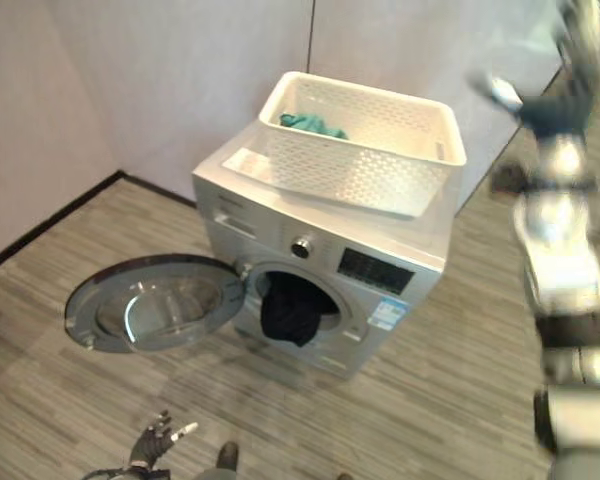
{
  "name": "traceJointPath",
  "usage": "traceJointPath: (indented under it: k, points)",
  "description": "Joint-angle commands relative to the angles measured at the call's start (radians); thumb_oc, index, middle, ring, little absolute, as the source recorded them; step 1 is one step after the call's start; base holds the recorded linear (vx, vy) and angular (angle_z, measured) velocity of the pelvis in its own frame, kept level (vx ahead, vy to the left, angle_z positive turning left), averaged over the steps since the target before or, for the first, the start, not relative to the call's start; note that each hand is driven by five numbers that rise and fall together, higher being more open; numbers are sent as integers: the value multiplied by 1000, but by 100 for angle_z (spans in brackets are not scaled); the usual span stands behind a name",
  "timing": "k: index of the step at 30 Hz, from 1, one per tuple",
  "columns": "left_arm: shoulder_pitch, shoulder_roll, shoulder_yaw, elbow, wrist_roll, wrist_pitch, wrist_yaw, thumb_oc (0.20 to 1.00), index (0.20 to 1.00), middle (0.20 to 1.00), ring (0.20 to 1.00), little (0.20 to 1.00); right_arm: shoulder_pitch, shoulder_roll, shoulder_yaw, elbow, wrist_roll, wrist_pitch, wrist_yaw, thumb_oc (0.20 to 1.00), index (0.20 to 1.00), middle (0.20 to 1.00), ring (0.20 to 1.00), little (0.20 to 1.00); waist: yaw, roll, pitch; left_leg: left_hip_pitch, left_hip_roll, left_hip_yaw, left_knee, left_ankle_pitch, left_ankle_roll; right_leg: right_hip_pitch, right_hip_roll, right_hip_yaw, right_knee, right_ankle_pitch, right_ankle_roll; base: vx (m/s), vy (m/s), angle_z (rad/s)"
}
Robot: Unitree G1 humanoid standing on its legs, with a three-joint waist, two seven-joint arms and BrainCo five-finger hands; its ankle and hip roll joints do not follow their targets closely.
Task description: Grab the laundry basket,head to the washer,open it,put in the laundry and shut it.
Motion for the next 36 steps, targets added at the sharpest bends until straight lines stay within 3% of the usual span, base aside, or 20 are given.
traceJointPath:
  k: [1,2,3,6,9,11,13,15,16,17,20,22,23,26,28,31,36]
  points:
    - [-32,58,-31,22,-38,-43,-1,1000,1000,1000,1000,1000,-183,17,150,212,-12,61,93,1000,1000,1000,1000,1000,54,-38,7,-27,23,-40,31,-76,18,17,-96,-3,70,9,64,0,0,0]
    - [-32,58,-31,22,-38,-43,-1,1000,1000,1000,1000,1000,-184,17,151,212,-12,61,93,1000,1000,1000,1000,1000,53,-37,7,-27,23,-40,31,-76,18,17,-96,-3,70,9,64,17,0,3]
    - [-46,69,-38,28,-48,-46,4,1000,1000,1000,1000,1000,-299,96,262,414,-31,97,132,1000,1000,1000,1000,1000,74,-55,14,-31,25,-47,40,-79,17,21,-94,-12,77,14,65,34,-1,12]
    - [-77,96,-52,22,-61,-43,6,1000,1000,1000,1000,1000,-398,200,387,749,-104,163,222,1000,1000,1000,1000,1000,122,-95,31,-65,11,-91,81,-93,19,29,-98,-40,101,29,68,82,-9,21]
    - [-86,108,-56,25,-53,-41,6,1000,1000,1000,1000,1000,-413,197,410,830,-132,185,249,1000,1000,1000,1000,1000,139,-109,37,-89,-9,-120,110,-104,24,36,-107,-52,115,51,71,64,28,53]
    - [-81,125,-76,23,-27,-29,-9,1000,1000,1000,1000,1000,-408,167,423,914,-190,214,275,1000,1000,1000,1000,1000,167,-123,46,-124,-53,-163,159,-129,42,44,-128,-63,154,99,75,97,86,51]
    - [-81,125,-76,23,-27,-28,-9,1000,1000,1000,1000,1000,-408,167,423,914,-190,213,275,1000,1000,1000,1000,1000,166,-123,46,-127,-55,-164,162,-131,43,43,-129,-64,155,99,76,70,89,44]
    - [-84,132,-104,28,3,-13,-31,1000,1000,1000,1000,1000,-380,104,398,966,-223,228,279,1000,1000,1000,1000,1000,187,-110,54,-152,-109,-206,209,-151,72,32,-141,-47,241,141,64,168,244,41]
    - [-77,139,-113,19,13,-3,-43,1000,1000,1000,1000,1000,-367,47,399,977,-241,237,280,1000,1000,1000,1000,1000,180,-85,65,-149,-142,-243,229,-157,97,-9,-116,28,350,169,47,189,290,59]
    - [-75,142,-114,15,13,3,-51,1000,1000,1000,1000,1000,-362,21,395,973,-238,239,279,1000,1000,1000,1000,1000,173,-69,66,-146,-155,-261,228,-156,111,-39,-93,69,398,156,33,216,264,96]
    - [-64,133,-112,28,9,9,-60,1000,1000,1000,1000,1000,-360,-8,389,968,-234,244,269,1000,1000,1000,1000,1000,158,-47,67,-128,-168,-279,233,-167,124,-67,-65,102,437,124,20,116,100,71]
    - [-70,118,-102,66,-7,15,-62,1000,1000,1000,1000,1000,-361,-29,403,966,-235,240,274,1000,1000,1000,1000,1000,138,-23,66,-98,-163,-301,225,-174,126,-111,-44,114,391,7,-7,218,48,21]
    - [-80,109,-85,88,-27,12,-55,1000,1000,1000,1000,1000,-349,-54,405,966,-230,241,276,1000,1000,1000,1000,1000,118,-12,82,-72,-163,-321,226,-194,115,-144,-46,139,305,-28,-6,183,-51,-1]
    - [-88,101,-73,91,-54,3,-54,1000,1000,1000,1000,1000,-327,-74,401,972,-230,244,285,1000,1000,1000,1000,1000,98,-8,103,-40,-167,-353,234,-224,106,-178,-51,190,205,8,10,146,-119,16]
    - [-118,100,-69,98,-83,0,-47,1000,1000,1000,1000,1000,-287,-120,376,970,-215,241,289,1000,1000,1000,1000,1000,76,-25,120,-16,-187,-415,238,-242,89,-207,-34,272,158,27,34,153,-146,52]
    - [-127,93,-77,104,-77,-3,-44,1000,1000,1000,1000,1000,-252,-132,364,967,-212,240,296,1000,1000,1000,1000,1000,56,-30,118,-9,-183,-446,234,-242,79,-203,-29,254,180,25,31,95,-125,102]
    - [-116,85,-107,74,-73,-4,-49,1000,1000,1000,1000,1000,-245,-126,395,988,-219,244,313,1000,1000,1000,1000,1000,39,-28,101,-8,-133,-468,196,-229,58,-178,-14,185,149,26,17,58,-159,47]
